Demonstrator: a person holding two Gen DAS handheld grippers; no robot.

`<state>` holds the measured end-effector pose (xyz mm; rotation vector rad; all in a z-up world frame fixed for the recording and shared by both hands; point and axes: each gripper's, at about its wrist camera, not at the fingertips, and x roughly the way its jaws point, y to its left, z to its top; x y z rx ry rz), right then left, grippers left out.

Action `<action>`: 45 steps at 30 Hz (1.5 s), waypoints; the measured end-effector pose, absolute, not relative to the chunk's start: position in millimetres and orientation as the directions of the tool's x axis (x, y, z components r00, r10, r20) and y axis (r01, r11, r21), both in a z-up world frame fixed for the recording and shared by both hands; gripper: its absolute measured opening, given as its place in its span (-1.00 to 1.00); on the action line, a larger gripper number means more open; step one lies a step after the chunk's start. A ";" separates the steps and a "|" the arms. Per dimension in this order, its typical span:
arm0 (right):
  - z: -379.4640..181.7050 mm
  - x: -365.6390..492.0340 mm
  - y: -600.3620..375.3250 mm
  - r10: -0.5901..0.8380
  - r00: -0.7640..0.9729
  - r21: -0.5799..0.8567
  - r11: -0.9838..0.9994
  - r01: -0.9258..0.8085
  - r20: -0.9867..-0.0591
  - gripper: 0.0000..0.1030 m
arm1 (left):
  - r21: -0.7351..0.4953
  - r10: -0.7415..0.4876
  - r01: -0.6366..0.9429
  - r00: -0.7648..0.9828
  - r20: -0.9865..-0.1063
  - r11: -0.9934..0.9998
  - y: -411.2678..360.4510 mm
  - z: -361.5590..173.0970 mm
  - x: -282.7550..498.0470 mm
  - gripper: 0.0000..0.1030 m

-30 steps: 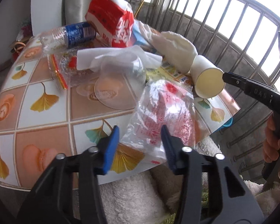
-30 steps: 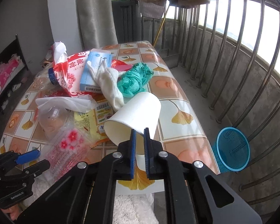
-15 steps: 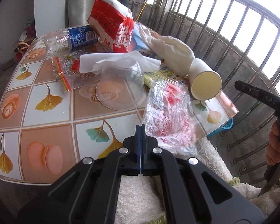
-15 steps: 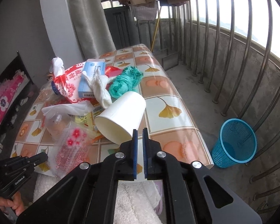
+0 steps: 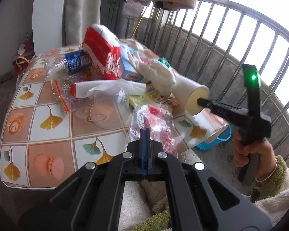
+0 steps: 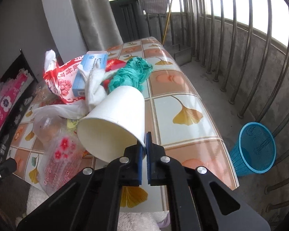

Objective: Collect trash
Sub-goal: 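Grasp the clear pink-printed bag with the left tool while the right tool grasps the white paper cup, then carry bag and cup to the blue wastebasket and open both tools over it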

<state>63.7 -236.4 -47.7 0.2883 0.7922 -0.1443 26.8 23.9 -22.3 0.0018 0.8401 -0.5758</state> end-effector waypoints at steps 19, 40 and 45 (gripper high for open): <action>-40.6 4.9 -304.5 -0.066 0.732 0.315 0.874 0.371 -0.678 -0.94 | 0.083 -0.219 0.495 0.522 -0.825 0.865 -23.0 -73.5 42.6 -0.99; -48.0 -76.4 -436.2 -0.303 0.691 0.397 0.639 0.658 -0.657 -0.94 | -0.195 -0.693 0.803 0.330 -0.641 0.563 -174.9 42.7 30.4 -1.00; -88.3 -98.2 -498.5 -0.312 0.620 0.453 0.465 0.761 -0.720 -0.94 | -0.182 -0.669 0.865 0.212 -0.712 0.468 -300.4 18.7 54.6 -1.00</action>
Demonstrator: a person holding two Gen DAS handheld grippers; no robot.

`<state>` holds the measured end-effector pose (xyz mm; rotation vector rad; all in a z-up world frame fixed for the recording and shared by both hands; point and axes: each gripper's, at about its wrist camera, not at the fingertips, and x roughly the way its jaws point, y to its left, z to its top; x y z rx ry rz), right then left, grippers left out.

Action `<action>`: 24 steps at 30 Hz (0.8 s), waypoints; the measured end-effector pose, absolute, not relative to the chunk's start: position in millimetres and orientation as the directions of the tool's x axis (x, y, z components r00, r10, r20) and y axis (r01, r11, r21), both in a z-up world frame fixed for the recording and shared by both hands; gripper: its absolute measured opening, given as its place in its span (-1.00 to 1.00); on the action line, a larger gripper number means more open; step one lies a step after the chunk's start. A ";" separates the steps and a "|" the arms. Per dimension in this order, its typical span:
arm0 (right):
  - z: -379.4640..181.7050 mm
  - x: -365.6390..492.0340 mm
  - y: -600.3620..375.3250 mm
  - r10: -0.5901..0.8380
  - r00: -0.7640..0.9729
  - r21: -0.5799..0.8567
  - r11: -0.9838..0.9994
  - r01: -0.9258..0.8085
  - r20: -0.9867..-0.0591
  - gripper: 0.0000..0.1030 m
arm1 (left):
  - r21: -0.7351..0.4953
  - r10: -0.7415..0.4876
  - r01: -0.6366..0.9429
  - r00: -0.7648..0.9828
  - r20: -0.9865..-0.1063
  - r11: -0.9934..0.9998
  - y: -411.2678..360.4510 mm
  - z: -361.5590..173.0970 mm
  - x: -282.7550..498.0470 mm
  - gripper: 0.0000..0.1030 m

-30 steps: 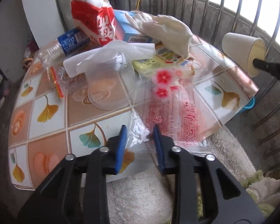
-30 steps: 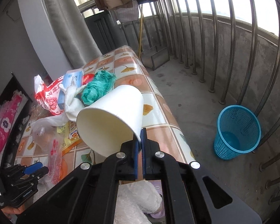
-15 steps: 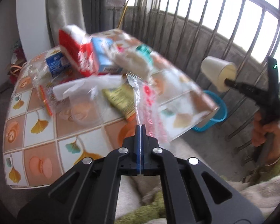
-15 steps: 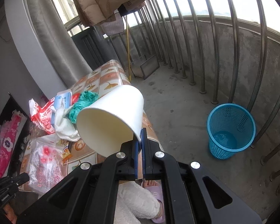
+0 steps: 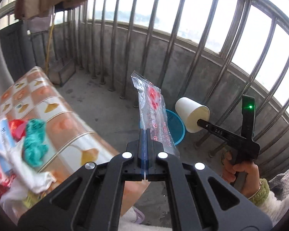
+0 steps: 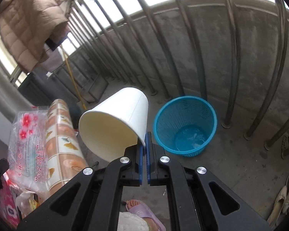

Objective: Collect trash
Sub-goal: 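Carry bag and cup to the blue wastebasket and open both tools over it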

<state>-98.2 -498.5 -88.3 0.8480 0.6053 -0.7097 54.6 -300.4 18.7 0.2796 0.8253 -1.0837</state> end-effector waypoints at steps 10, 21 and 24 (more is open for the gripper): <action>-200.1 -87.4 -597.5 -0.185 0.586 0.561 0.171 0.810 -0.789 -0.92 | -0.253 -0.536 0.877 0.007 -0.844 0.409 -503.5 -92.8 129.2 -1.00; -284.6 -98.8 -634.7 -0.137 0.488 0.493 -0.008 0.870 -0.862 0.00 | -0.243 -0.503 0.850 0.029 -0.864 0.467 -543.0 -139.1 131.8 -0.13; -264.7 -105.5 -622.9 -0.178 0.498 0.502 0.024 0.865 -0.849 0.01 | -0.233 -0.542 0.854 0.067 -0.838 0.466 -524.7 -113.7 132.1 0.03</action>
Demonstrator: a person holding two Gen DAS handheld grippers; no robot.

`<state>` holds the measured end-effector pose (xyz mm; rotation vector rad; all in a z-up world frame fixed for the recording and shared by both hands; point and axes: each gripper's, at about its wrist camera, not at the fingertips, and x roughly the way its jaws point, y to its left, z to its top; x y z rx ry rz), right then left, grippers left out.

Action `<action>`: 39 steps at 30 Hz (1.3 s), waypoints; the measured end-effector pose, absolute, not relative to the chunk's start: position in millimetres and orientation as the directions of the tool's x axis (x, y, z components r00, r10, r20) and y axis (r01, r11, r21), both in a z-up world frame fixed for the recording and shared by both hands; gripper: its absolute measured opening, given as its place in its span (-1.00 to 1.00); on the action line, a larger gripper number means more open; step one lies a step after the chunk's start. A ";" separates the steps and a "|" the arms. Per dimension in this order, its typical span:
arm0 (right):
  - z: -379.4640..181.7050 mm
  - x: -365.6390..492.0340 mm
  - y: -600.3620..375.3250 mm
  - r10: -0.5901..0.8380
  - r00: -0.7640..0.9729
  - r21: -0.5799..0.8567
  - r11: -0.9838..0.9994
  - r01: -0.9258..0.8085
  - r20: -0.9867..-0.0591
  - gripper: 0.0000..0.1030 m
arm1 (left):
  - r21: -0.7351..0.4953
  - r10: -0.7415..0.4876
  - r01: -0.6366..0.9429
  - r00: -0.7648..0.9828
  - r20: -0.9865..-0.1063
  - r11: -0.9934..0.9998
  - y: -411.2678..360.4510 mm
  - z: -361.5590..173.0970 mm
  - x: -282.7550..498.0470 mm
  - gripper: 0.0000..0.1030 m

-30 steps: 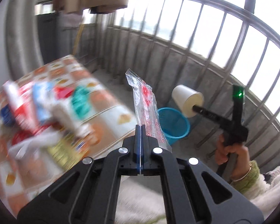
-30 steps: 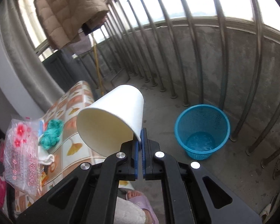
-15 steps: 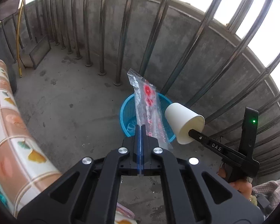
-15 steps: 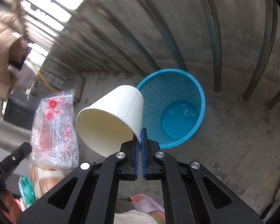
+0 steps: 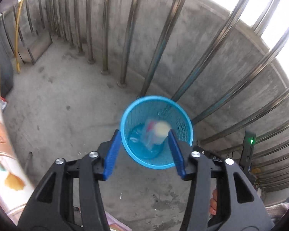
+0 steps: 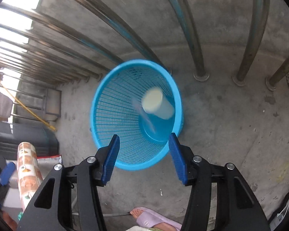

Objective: Collect trash
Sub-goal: 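Carry bag and cup to the blue wastebasket and open both tools over it, then move both tools back over the table toward the white tissues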

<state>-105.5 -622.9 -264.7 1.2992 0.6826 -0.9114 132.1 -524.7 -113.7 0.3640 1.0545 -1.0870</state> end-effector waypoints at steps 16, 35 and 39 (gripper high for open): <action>-89.4 -66.9 -501.4 -0.325 0.625 0.432 0.500 0.751 -0.710 0.50 | -0.251 -0.762 0.857 0.222 -0.608 0.450 -274.4 55.3 59.0 0.63; -16.7 49.3 -299.3 0.223 0.744 0.493 0.855 0.161 -0.630 0.60 | -0.268 -0.488 0.414 0.643 -0.590 0.870 34.0 20.1 68.1 0.66; -10.8 71.3 -265.3 0.270 0.725 0.483 0.870 0.098 -0.634 0.60 | -0.293 -0.489 0.393 0.648 -0.584 0.871 46.9 8.6 84.9 0.66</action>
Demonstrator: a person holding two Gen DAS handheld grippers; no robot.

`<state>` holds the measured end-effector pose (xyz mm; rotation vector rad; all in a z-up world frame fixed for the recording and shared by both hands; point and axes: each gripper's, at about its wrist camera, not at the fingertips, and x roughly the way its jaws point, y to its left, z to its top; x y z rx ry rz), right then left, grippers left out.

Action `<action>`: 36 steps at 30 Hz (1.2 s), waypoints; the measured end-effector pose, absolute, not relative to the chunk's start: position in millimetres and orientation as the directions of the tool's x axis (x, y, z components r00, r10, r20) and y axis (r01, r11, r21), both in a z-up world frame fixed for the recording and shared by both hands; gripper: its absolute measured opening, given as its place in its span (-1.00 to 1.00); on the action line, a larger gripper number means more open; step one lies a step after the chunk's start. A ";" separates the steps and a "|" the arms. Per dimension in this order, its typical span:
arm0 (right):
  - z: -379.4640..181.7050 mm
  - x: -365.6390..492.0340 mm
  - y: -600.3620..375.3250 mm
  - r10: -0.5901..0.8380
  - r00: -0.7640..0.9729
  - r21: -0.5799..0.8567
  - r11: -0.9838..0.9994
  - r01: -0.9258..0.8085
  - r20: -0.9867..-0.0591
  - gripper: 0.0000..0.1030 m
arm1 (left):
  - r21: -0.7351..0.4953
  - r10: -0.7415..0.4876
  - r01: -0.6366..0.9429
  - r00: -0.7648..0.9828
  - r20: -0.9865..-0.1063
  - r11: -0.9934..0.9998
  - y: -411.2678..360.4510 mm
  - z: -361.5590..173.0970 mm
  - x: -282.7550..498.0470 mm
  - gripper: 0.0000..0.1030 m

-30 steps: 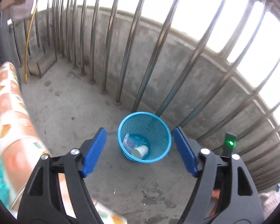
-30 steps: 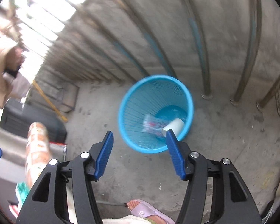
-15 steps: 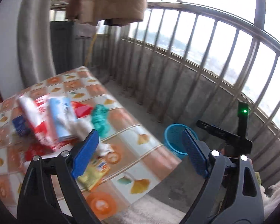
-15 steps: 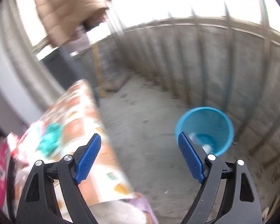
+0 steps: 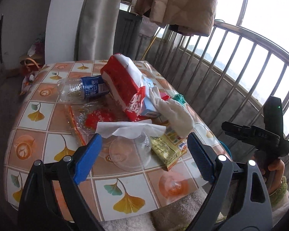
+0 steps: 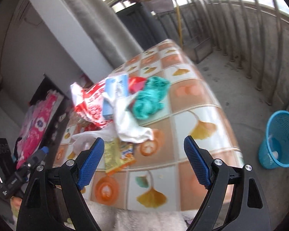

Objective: Collect trash
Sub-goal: 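Move both tools back over the table toward the white tissues, then grasp a white tissue with the left tool while the right tool grasps a white glove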

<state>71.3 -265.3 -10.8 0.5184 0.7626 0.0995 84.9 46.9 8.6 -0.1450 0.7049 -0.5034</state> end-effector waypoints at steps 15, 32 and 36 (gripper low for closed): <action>-22.1 148.2 -224.4 0.260 0.660 0.433 0.895 0.109 -0.705 0.19 | -0.519 -0.559 0.245 0.544 -0.625 0.819 82.4 -56.8 176.4 -0.09; -24.7 161.0 -222.9 0.254 0.638 0.428 0.894 0.131 -0.727 -0.89 | -0.570 -0.639 0.331 0.579 -0.507 0.752 87.0 -44.9 168.2 -1.00; -16.2 158.5 -223.9 0.250 0.661 0.426 0.897 0.117 -0.708 -0.90 | -0.574 -0.663 0.375 0.598 -0.449 0.728 83.4 -31.4 161.3 -1.00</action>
